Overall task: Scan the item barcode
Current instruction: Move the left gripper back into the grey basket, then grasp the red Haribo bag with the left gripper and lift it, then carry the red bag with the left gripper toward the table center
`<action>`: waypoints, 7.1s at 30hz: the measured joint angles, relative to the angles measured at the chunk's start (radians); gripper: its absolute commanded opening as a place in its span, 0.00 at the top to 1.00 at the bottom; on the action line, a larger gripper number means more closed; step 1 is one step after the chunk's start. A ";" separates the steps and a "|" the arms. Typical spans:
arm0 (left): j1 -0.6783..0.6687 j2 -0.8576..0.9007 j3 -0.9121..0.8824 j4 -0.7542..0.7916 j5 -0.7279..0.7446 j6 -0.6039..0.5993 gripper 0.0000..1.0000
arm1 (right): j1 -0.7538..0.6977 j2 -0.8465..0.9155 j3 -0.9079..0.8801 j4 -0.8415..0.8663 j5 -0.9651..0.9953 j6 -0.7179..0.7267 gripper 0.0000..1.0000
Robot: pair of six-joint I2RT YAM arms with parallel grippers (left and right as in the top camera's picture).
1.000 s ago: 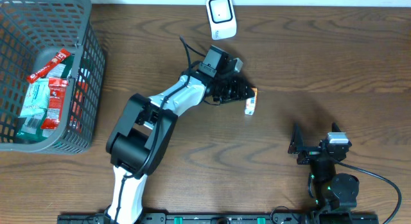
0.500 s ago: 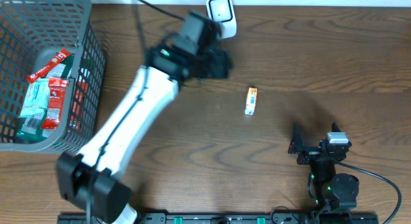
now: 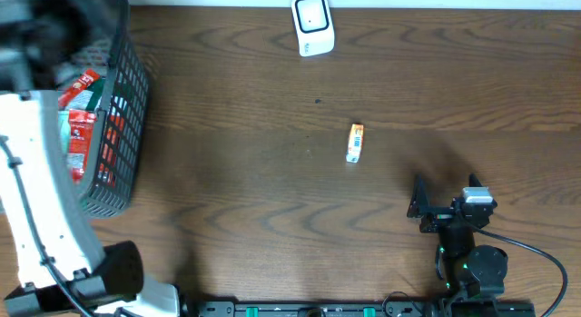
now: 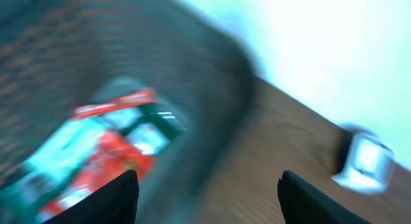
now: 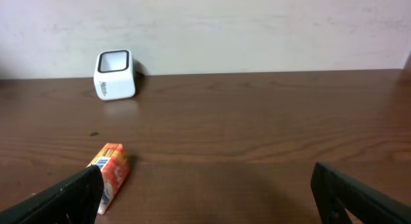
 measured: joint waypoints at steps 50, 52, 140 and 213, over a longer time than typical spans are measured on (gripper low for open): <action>0.321 0.436 -0.462 0.046 0.152 0.158 0.32 | 0.000 0.000 0.000 0.000 0.000 0.000 0.01; 0.321 0.436 -0.464 0.044 0.192 0.158 0.32 | 0.000 0.000 0.000 0.000 0.000 0.000 0.01; -0.639 0.037 -0.935 0.565 0.122 -0.022 0.92 | 0.000 0.000 0.000 0.000 0.000 0.000 0.01; -0.496 0.203 -0.945 0.578 0.227 0.023 0.89 | 0.000 0.000 0.000 0.000 0.000 0.000 0.01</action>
